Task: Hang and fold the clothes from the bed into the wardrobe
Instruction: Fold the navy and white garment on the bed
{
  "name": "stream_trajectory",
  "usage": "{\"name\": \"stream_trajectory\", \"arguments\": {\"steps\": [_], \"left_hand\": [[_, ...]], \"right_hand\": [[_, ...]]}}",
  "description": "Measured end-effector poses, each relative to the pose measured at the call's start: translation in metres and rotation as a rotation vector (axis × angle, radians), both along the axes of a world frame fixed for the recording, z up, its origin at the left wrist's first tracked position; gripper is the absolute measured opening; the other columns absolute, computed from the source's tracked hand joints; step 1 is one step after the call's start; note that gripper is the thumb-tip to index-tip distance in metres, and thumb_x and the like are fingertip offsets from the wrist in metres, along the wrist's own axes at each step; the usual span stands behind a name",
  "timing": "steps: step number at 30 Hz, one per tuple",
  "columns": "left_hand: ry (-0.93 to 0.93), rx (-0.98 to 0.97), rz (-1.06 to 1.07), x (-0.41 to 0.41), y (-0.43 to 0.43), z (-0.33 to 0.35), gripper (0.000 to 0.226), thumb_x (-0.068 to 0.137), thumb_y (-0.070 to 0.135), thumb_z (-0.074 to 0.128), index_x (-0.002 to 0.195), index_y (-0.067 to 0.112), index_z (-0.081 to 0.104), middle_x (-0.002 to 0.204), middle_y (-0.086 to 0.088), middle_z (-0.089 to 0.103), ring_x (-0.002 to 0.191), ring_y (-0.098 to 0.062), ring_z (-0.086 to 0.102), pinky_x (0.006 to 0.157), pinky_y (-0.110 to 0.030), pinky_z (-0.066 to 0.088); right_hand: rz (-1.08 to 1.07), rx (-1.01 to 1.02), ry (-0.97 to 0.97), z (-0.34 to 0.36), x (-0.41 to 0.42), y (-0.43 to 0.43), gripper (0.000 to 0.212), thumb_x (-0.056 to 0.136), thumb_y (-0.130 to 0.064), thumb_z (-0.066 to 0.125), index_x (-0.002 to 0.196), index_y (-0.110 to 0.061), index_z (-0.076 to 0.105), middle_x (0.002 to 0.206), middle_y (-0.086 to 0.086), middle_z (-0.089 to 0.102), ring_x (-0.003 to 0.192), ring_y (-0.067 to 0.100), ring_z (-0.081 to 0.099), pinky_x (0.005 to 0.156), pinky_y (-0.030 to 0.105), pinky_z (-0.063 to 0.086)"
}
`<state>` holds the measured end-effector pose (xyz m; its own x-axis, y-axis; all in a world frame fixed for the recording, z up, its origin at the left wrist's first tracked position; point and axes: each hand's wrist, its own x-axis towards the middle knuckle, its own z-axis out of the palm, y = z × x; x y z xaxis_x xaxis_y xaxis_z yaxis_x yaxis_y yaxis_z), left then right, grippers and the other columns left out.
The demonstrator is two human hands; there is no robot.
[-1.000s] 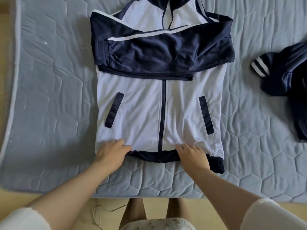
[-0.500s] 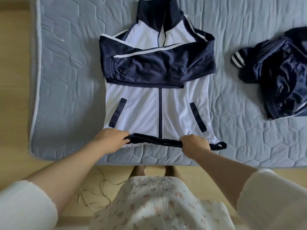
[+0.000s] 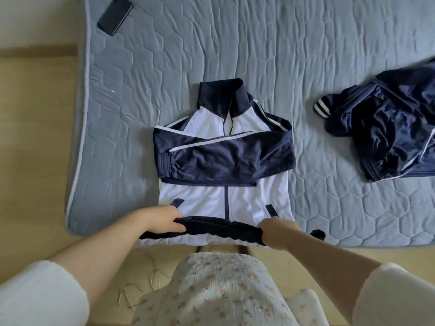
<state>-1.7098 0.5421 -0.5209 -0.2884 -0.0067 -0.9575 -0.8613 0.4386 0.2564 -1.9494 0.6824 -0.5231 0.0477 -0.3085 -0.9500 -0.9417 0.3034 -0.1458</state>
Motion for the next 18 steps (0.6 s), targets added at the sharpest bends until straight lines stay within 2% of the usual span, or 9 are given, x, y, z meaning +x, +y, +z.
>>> {"name": "stream_trajectory", "arguments": {"steps": [2, 5, 8, 10, 12, 13, 15, 16, 18], "left_hand": [[0.035, 0.011, 0.016, -0.009, -0.025, 0.007, 0.017, 0.091, 0.031, 0.054, 0.078, 0.022, 0.047, 0.078, 0.003, 0.052, 0.065, -0.013, 0.048, 0.055, -0.022, 0.035], [0.131, -0.122, -0.014, -0.029, -0.075, 0.016, 0.015, 0.087, 0.021, 0.058, 0.076, 0.020, 0.048, 0.074, 0.004, 0.051, 0.065, -0.013, 0.048, 0.053, -0.020, 0.034], [0.271, -0.438, 0.015, -0.057, -0.130, 0.024, 0.003, 0.087, 0.017, 0.056, 0.085, 0.018, 0.055, 0.081, 0.000, 0.056, 0.078, -0.022, 0.053, 0.064, -0.028, 0.036], [0.320, -0.722, 0.077, -0.077, -0.162, 0.028, 0.014, 0.091, 0.020, 0.051, 0.101, 0.024, 0.060, 0.093, -0.004, 0.061, 0.086, -0.026, 0.057, 0.067, -0.030, 0.038], [0.365, -1.024, 0.158, -0.095, -0.185, 0.028, 0.025, 0.094, 0.018, 0.045, 0.114, 0.028, 0.057, 0.107, -0.008, 0.063, 0.098, -0.032, 0.057, 0.073, -0.034, 0.038], [0.375, -1.138, 0.187, -0.102, -0.192, 0.026, 0.032, 0.094, 0.015, 0.044, 0.121, 0.028, 0.052, 0.119, -0.009, 0.059, 0.108, -0.032, 0.053, 0.082, -0.037, 0.037], [0.317, -1.225, 0.227, -0.111, -0.197, 0.017, 0.053, 0.091, 0.007, 0.044, 0.138, 0.027, 0.032, 0.146, -0.004, 0.034, 0.132, -0.029, 0.031, 0.102, -0.043, 0.027], [0.263, -1.200, 0.241, -0.114, -0.194, 0.010, 0.064, 0.089, 0.003, 0.044, 0.144, 0.028, 0.021, 0.153, -0.001, 0.019, 0.138, -0.027, 0.020, 0.108, -0.045, 0.021], [0.184, -1.108, 0.249, -0.114, -0.181, -0.005, 0.074, 0.087, -0.001, 0.040, 0.147, 0.029, 0.010, 0.156, 0.002, 0.004, 0.142, -0.026, 0.009, 0.112, -0.045, 0.016]], "right_hand": [[0.017, -0.104, 0.059, 0.005, -0.015, -0.024, 0.023, 0.092, -0.014, 0.037, 0.109, -0.016, 0.052, 0.099, 0.004, 0.059, 0.089, 0.026, 0.058, 0.067, 0.031, 0.039], [0.004, -0.322, 0.152, 0.010, -0.043, -0.071, 0.021, 0.093, -0.018, 0.037, 0.111, -0.015, 0.045, 0.110, 0.007, 0.060, 0.096, 0.030, 0.059, 0.070, 0.033, 0.035], [-0.026, -0.532, 0.241, 0.014, -0.068, -0.123, 0.018, 0.091, -0.013, 0.039, 0.107, -0.015, 0.044, 0.103, 0.010, 0.064, 0.085, 0.030, 0.057, 0.071, 0.031, 0.032], [-0.043, -0.728, 0.325, 0.016, -0.082, -0.155, 0.018, 0.088, -0.006, 0.040, 0.102, -0.015, 0.044, 0.096, 0.010, 0.066, 0.079, 0.029, 0.054, 0.074, 0.033, 0.029], [-0.097, -0.927, 0.402, 0.016, -0.095, -0.186, 0.025, 0.086, -0.002, 0.040, 0.108, -0.014, 0.046, 0.104, 0.012, 0.064, 0.093, 0.029, 0.054, 0.083, 0.037, 0.030], [-0.138, -0.993, 0.429, 0.014, -0.101, -0.198, 0.032, 0.088, -0.002, 0.039, 0.117, -0.013, 0.044, 0.118, 0.012, 0.059, 0.111, 0.030, 0.049, 0.092, 0.039, 0.029], [-0.216, -1.028, 0.448, 0.010, -0.105, -0.214, 0.048, 0.093, -0.008, 0.037, 0.140, -0.017, 0.028, 0.148, 0.008, 0.032, 0.138, 0.030, 0.023, 0.108, 0.044, 0.018], [-0.229, -1.010, 0.436, 0.008, -0.104, -0.218, 0.054, 0.095, -0.012, 0.036, 0.146, -0.021, 0.019, 0.155, 0.005, 0.020, 0.142, 0.029, 0.014, 0.112, 0.045, 0.014], [-0.231, -0.943, 0.394, 0.000, -0.098, -0.215, 0.058, 0.097, -0.017, 0.033, 0.149, -0.026, 0.008, 0.158, 0.001, 0.006, 0.144, 0.028, 0.005, 0.115, 0.045, 0.010]]}}
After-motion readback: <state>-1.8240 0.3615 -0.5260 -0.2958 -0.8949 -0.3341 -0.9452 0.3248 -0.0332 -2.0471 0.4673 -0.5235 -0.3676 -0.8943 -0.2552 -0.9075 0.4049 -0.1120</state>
